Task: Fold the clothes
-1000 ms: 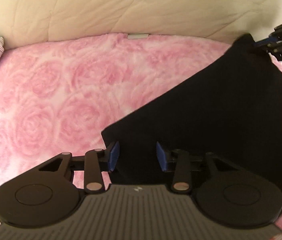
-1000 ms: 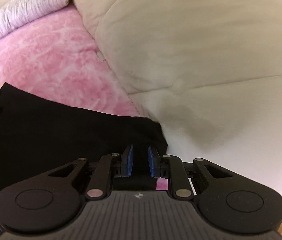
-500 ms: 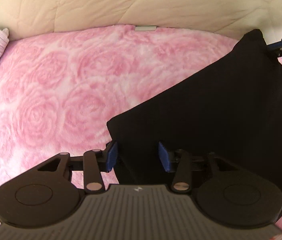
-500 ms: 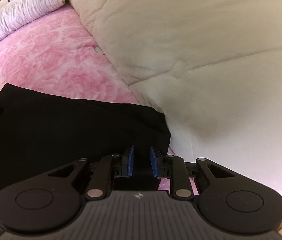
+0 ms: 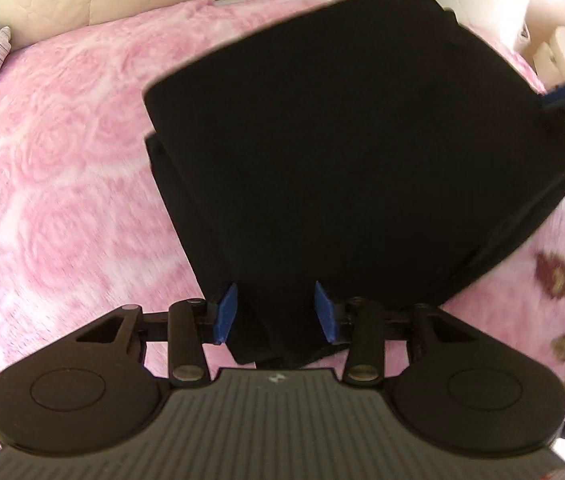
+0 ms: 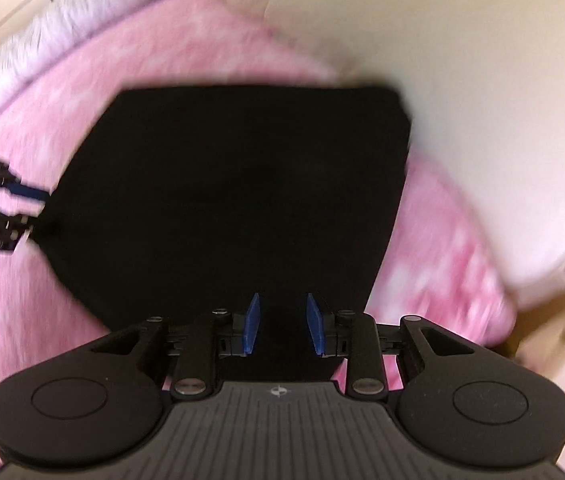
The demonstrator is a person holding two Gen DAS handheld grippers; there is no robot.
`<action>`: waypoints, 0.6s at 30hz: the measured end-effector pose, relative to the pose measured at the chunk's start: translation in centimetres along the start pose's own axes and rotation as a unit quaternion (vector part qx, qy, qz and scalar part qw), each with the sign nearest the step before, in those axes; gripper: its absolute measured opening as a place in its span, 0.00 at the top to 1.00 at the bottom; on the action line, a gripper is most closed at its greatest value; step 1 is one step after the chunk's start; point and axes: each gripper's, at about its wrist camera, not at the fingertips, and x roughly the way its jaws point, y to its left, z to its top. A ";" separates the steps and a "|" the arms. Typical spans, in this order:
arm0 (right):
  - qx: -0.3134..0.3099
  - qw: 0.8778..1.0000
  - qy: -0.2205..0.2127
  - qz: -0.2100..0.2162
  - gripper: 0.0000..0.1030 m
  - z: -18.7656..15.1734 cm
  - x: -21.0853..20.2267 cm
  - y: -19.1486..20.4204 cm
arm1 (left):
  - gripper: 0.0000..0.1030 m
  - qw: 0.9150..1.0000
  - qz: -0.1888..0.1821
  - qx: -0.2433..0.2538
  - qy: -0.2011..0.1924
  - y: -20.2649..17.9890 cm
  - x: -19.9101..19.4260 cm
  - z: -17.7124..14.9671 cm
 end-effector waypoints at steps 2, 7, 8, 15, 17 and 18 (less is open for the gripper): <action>-0.005 1.000 0.008 -0.012 0.69 -1.9 0.3 0.5 | 0.53 1.000 0.002 -0.010 -0.002 0.2 0.2 0.0; 0.010 0.999 0.003 -0.039 0.63 -3.4 -0.9 1.1 | 0.53 1.000 0.013 0.012 -0.010 -0.1 -1.1 -0.6; 0.019 0.999 0.004 -0.044 0.60 -3.6 -1.1 1.3 | 0.54 1.000 0.017 0.011 -0.011 -0.2 -1.6 -1.0; 0.098 0.992 -0.027 -0.073 0.44 -5.6 -5.4 4.5 | 0.40 0.995 0.034 -0.086 -0.032 0.2 -7.0 -4.1; 0.109 0.990 -0.041 -0.082 0.35 -6.3 -7.2 6.3 | 0.35 0.993 0.031 -0.102 -0.046 0.0 -9.4 -5.0; 0.115 0.988 -0.048 -0.087 0.32 -6.6 -8.1 7.2 | 0.28 0.992 0.029 -0.107 -0.051 -0.2 -10.5 -5.4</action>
